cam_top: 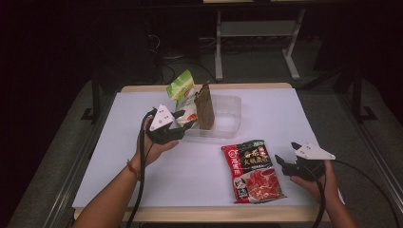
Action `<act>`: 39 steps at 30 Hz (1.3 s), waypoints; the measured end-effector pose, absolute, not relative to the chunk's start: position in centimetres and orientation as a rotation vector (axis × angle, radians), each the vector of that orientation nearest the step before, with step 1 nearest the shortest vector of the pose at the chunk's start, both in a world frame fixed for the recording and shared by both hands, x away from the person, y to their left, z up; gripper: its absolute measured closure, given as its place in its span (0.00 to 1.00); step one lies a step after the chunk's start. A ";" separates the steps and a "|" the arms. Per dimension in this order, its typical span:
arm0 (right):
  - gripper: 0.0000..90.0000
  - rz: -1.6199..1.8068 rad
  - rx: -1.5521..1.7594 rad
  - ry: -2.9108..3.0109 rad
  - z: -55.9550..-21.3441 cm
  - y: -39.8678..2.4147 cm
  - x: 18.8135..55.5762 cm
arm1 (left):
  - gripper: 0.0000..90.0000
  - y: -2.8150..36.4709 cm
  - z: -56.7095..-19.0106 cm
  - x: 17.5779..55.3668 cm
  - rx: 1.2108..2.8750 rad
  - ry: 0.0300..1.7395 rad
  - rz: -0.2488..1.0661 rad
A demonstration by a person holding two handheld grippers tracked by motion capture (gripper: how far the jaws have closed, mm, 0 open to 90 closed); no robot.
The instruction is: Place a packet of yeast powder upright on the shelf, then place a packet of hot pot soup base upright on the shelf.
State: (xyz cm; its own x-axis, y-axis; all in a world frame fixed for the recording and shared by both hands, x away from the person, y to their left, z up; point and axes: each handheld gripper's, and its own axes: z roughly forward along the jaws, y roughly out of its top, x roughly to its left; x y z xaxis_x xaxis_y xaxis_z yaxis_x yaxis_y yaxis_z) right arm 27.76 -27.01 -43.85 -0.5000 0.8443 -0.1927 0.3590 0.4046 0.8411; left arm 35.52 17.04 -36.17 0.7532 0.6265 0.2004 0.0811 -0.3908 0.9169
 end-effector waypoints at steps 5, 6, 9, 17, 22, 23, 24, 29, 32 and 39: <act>0.29 1.017 1.023 2.043 -43.8 -27.0 27.8 | 0.51 18.3 -37.8 34.8 1.944 0.565 0.641; 0.29 1.020 1.027 2.041 -43.7 -27.0 27.8 | 0.51 18.5 -38.0 34.8 1.949 0.566 0.634; 0.28 1.035 1.034 2.041 -43.7 -27.1 27.8 | 0.48 19.5 -38.9 34.3 1.962 0.581 0.604; 0.29 1.062 1.051 2.044 -43.5 -26.9 28.1 | 0.39 21.2 -40.2 32.9 2.019 0.562 0.533; 0.30 1.070 1.046 2.066 -43.4 -26.5 28.0 | 0.34 22.2 -41.1 31.9 2.030 0.547 0.503; 0.30 1.071 1.043 2.069 -43.4 -26.5 28.0 | 0.32 22.3 -41.2 31.8 2.043 0.546 0.498; 0.30 1.071 1.043 2.073 -43.4 -26.4 27.9 | 0.31 22.2 -41.4 31.7 2.064 0.535 0.500; 0.30 1.090 1.049 2.110 -43.6 -26.4 28.1 | 0.22 22.3 -42.0 31.8 2.087 0.553 0.458; 0.30 1.096 1.054 2.131 -43.7 -26.2 28.2 | 0.20 22.3 -42.3 31.7 2.085 0.552 0.437; 0.27 1.131 1.049 2.189 -43.5 -25.7 28.1 | 0.19 21.7 -42.8 31.8 2.103 0.555 0.425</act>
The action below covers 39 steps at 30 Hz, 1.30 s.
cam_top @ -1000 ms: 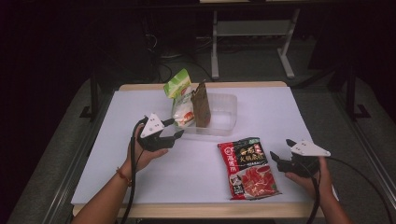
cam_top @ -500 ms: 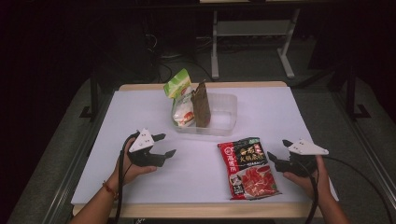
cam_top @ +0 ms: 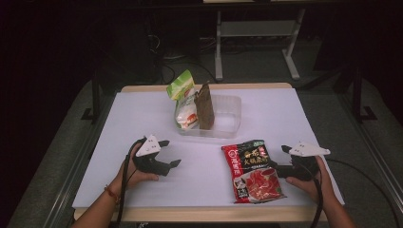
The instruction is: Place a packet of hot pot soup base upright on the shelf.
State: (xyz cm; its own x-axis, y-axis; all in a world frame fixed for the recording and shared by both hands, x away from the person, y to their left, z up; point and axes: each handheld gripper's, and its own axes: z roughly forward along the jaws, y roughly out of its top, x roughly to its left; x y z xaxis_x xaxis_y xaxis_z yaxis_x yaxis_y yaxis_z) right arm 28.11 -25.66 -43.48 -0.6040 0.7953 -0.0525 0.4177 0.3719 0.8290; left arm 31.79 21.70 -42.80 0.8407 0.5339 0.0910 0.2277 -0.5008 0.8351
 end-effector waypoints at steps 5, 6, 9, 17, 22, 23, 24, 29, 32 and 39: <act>0.26 1.146 1.049 2.211 -43.5 -25.4 28.1 | 0.19 21.2 -43.1 31.8 2.118 0.558 0.412; 0.25 1.146 1.049 2.212 -43.5 -25.4 28.0 | 0.19 21.1 -43.0 31.8 2.121 0.555 0.413; 0.24 1.152 1.058 2.224 -43.5 -25.3 27.9 | 0.19 20.5 -43.2 31.8 2.113 0.553 0.382; 0.23 1.177 1.081 2.289 -43.6 -24.4 27.8 | 0.20 19.0 -43.7 31.7 2.148 0.533 0.332; 0.21 1.159 1.101 2.348 -44.2 -24.0 28.1 | 0.20 17.9 -44.0 31.8 2.159 0.513 0.288; 0.21 1.155 1.109 2.350 -44.2 -24.1 28.2 | 0.20 17.7 -44.0 31.8 2.162 0.509 0.284; 0.21 1.153 1.117 2.356 -44.3 -24.1 28.2 | 0.20 17.3 -43.9 31.9 2.158 0.502 0.270; 0.21 1.181 1.148 2.399 -44.7 -24.1 28.5 | 0.21 15.1 -43.9 32.5 2.147 0.475 0.164; 0.20 1.211 1.162 2.435 -45.0 -23.9 28.5 | 0.21 13.3 -44.0 33.0 2.153 0.462 0.114; 0.20 1.234 1.167 2.492 -45.5 -23.4 28.6 | 0.20 9.5 -44.5 34.9 2.157 0.485 -0.038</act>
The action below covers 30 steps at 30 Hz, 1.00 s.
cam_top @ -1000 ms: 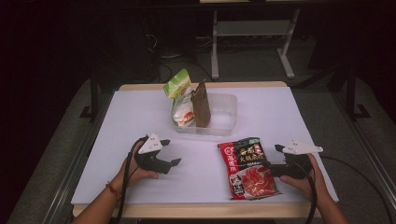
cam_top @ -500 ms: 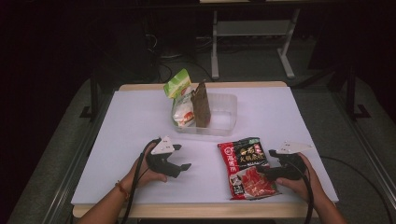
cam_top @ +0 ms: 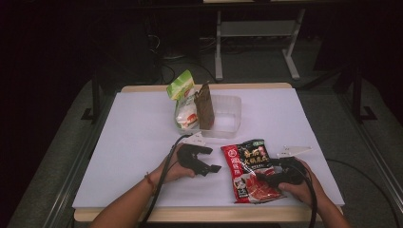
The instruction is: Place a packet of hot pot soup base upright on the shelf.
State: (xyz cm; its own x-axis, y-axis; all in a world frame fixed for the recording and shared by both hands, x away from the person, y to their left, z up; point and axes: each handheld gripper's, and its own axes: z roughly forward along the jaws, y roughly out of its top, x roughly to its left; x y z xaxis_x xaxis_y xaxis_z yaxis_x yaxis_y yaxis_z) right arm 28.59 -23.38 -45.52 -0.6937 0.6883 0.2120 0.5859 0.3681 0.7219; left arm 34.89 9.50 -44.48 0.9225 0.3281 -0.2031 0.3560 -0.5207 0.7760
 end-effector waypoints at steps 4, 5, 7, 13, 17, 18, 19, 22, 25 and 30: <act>0.20 1.246 1.149 2.499 -45.6 -23.2 28.6 | 0.19 7.7 -45.1 36.2 2.154 0.522 -0.093; 0.20 1.245 1.142 2.501 -45.6 -23.1 28.6 | 0.18 7.5 -45.2 36.4 2.154 0.529 -0.110; 0.20 1.242 1.145 2.498 -45.7 -23.1 28.6 | 0.14 7.1 -45.1 36.8 2.138 0.522 -0.127; 0.20 1.254 1.122 2.494 -45.8 -23.1 28.6 | 0.15 7.1 -44.6 37.6 2.071 0.541 -0.150; 0.20 1.255 1.098 2.496 -45.8 -23.1 28.5 | 0.16 7.4 -44.5 38.0 2.067 0.608 -0.060; 0.20 1.255 1.093 2.495 -45.8 -23.0 28.5 | 0.16 7.5 -44.5 38.1 2.059 0.612 -0.079; 0.21 1.251 1.084 2.496 -45.8 -23.0 28.5 | 0.16 7.6 -44.6 38.3 2.065 0.614 -0.103; 0.21 1.247 1.057 2.499 -45.7 -22.8 28.4 | 0.16 7.1 -45.1 38.3 2.108 0.605 -0.097; 0.22 1.250 1.023 2.499 -45.7 -22.8 28.3 | 0.16 6.3 -45.8 38.3 2.150 0.591 -0.117; 0.25 1.227 0.952 2.491 -45.5 -22.5 28.1 | 0.15 5.4 -45.8 38.2 2.177 0.542 -0.100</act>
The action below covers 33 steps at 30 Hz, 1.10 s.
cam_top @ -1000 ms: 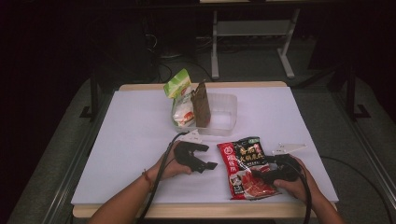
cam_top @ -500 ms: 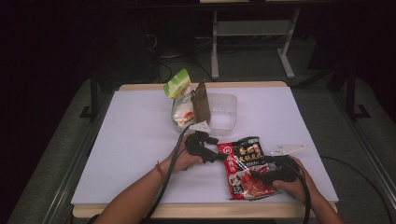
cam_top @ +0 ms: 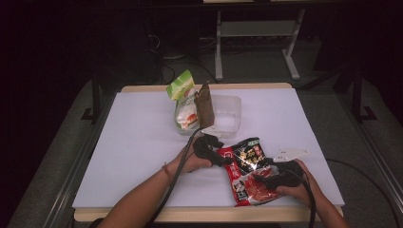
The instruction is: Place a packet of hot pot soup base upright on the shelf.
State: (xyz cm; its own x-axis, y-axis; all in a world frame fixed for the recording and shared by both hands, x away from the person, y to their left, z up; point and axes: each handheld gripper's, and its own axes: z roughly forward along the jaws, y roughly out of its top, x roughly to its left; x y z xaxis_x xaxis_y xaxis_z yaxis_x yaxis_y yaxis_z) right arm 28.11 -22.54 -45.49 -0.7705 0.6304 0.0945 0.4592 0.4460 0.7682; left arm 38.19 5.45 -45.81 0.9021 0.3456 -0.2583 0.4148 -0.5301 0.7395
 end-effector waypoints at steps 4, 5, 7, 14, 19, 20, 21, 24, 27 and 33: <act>0.30 1.234 0.910 2.471 -45.5 -22.5 28.0 | 0.15 5.2 -45.9 38.1 2.175 0.528 -0.105; 0.31 1.231 0.893 2.464 -45.5 -22.4 27.9 | 0.15 5.1 -45.9 38.0 2.178 0.520 -0.110; 0.33 1.223 0.863 2.453 -45.4 -22.2 27.8 | 0.15 4.7 -45.9 37.7 2.183 0.489 -0.124; 0.36 1.227 0.815 2.428 -45.4 -22.0 27.5 | 0.22 3.4 -45.7 36.6 2.212 0.390 -0.172; 0.39 1.221 0.787 2.409 -45.3 -21.9 27.4 | 0.34 3.8 -45.6 37.0 2.199 0.404 -0.213; 0.40 1.221 0.782 2.404 -45.2 -21.9 27.3 | 0.36 3.8 -45.5 37.1 2.197 0.404 -0.216; 0.41 1.221 0.773 2.398 -45.2 -21.8 27.3 | 0.38 3.9 -45.5 37.1 2.194 0.408 -0.217; 0.51 1.223 0.755 2.372 -44.9 -21.9 27.0 | 0.43 4.2 -45.2 37.1 2.178 0.416 -0.220; 0.69 1.281 0.782 2.336 -44.3 -22.4 27.0 | 0.46 4.4 -45.0 37.1 2.152 0.411 -0.227; 0.81 1.306 0.742 2.300 -43.6 -22.5 26.6 | 0.39 4.3 -45.3 37.3 2.126 0.431 -0.260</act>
State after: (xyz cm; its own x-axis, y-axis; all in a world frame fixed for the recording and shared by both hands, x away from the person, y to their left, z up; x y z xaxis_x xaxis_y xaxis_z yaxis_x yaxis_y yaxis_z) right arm 26.61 -22.53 -43.58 -0.7829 0.6176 -0.0743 0.2526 0.4248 0.8693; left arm 37.32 4.32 -45.27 0.9164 0.2054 -0.3435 0.3997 -0.5149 0.7584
